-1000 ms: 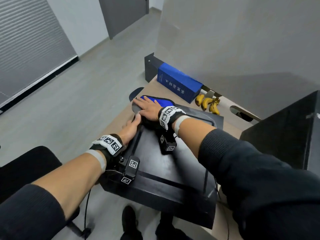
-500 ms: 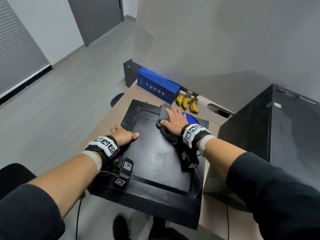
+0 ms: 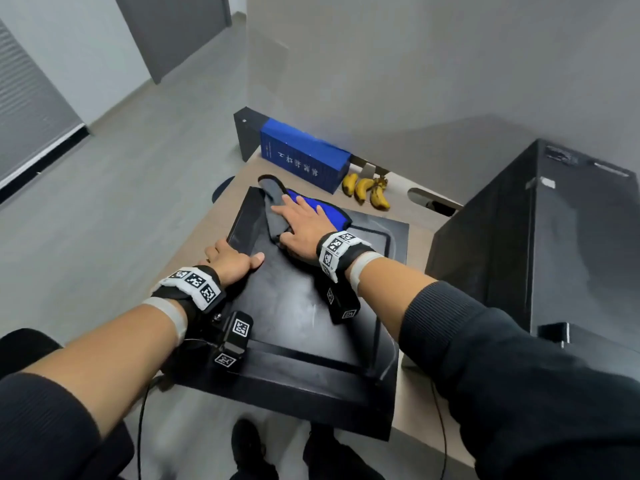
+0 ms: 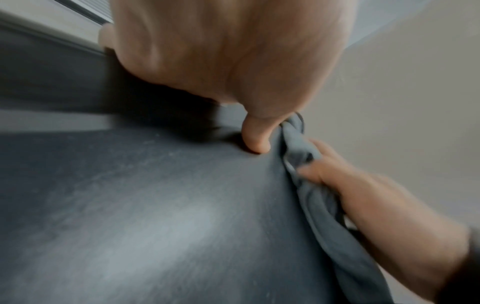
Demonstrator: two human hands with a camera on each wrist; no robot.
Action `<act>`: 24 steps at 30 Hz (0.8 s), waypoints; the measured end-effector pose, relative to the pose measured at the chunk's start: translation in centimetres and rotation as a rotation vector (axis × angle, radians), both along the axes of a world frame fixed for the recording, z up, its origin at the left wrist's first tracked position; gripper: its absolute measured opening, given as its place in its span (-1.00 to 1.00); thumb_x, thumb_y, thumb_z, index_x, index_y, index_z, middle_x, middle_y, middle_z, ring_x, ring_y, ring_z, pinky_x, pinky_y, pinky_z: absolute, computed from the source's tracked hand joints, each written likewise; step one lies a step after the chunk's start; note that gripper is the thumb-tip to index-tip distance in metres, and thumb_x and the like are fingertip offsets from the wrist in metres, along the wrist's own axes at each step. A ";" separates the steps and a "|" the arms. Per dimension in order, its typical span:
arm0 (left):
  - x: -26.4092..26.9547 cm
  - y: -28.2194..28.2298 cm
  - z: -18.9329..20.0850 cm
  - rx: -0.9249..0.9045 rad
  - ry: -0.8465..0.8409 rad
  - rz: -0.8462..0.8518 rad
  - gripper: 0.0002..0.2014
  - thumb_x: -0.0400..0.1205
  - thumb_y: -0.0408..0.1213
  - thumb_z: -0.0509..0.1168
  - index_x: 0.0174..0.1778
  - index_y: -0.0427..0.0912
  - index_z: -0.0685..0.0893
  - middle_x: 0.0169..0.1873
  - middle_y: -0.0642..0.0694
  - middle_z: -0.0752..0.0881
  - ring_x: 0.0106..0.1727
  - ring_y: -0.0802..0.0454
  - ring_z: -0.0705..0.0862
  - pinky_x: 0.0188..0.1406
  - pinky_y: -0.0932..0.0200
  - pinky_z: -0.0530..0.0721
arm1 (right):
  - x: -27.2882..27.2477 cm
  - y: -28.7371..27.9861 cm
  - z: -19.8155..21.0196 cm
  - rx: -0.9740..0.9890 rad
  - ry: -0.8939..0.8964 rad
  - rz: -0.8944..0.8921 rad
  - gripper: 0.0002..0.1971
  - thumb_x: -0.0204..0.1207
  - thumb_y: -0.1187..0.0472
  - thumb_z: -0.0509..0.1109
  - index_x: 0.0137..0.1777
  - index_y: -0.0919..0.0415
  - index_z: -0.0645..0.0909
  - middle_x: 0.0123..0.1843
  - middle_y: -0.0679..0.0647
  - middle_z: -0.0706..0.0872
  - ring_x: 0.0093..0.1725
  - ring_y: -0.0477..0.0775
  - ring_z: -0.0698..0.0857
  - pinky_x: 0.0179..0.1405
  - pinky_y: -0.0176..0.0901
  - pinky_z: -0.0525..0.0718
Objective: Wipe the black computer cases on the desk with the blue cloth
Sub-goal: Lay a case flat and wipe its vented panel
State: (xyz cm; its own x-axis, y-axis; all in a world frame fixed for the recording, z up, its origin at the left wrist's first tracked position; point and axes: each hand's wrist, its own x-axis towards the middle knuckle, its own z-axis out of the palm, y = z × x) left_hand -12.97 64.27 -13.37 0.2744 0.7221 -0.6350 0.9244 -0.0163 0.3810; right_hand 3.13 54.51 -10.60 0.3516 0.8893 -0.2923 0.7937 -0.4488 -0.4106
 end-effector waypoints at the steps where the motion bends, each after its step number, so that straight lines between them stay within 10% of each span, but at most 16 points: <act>1: 0.0 -0.1 0.1 -0.016 -0.017 0.011 0.01 0.52 0.21 0.44 0.71 -0.21 0.07 0.63 -0.29 0.17 0.65 -0.34 0.24 0.63 -0.26 0.27 | 0.5 -1.5 -0.1 -0.001 -0.012 -0.054 -0.32 0.57 0.05 0.22 0.69 -0.08 0.14 0.77 -0.01 -0.06 0.75 0.11 -0.12 0.69 0.27 -0.13; 10: -0.1 -1.3 1.1 0.027 -0.031 0.020 -0.05 0.60 0.15 0.38 0.72 -0.26 0.04 0.65 -0.31 0.15 0.67 -0.34 0.18 0.66 -0.24 0.17 | 1.0 -13.3 0.5 -0.015 -0.033 -0.529 -0.26 0.57 -0.04 0.27 0.71 0.09 0.10 0.76 0.17 -0.10 0.73 0.25 -0.11 0.69 0.21 0.04; 24: -0.2 -1.7 1.7 0.074 -0.016 0.004 0.03 0.56 0.23 0.38 0.73 -0.29 0.02 0.71 -0.32 0.12 0.71 -0.38 0.09 0.70 -0.25 0.06 | -9.6 -20.1 -0.4 -0.044 0.160 -0.592 -0.13 0.57 0.08 0.35 0.74 0.08 -0.11 0.74 0.19 -0.35 0.71 0.21 -0.36 0.65 0.22 -0.29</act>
State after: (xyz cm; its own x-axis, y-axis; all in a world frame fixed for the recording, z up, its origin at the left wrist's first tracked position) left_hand -13.22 62.56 -11.71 0.2816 0.7677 -0.5756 0.9182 -0.0414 0.3940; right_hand -6.51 34.41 -10.97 0.7309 0.5425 -0.4142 0.3346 -0.8137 -0.4753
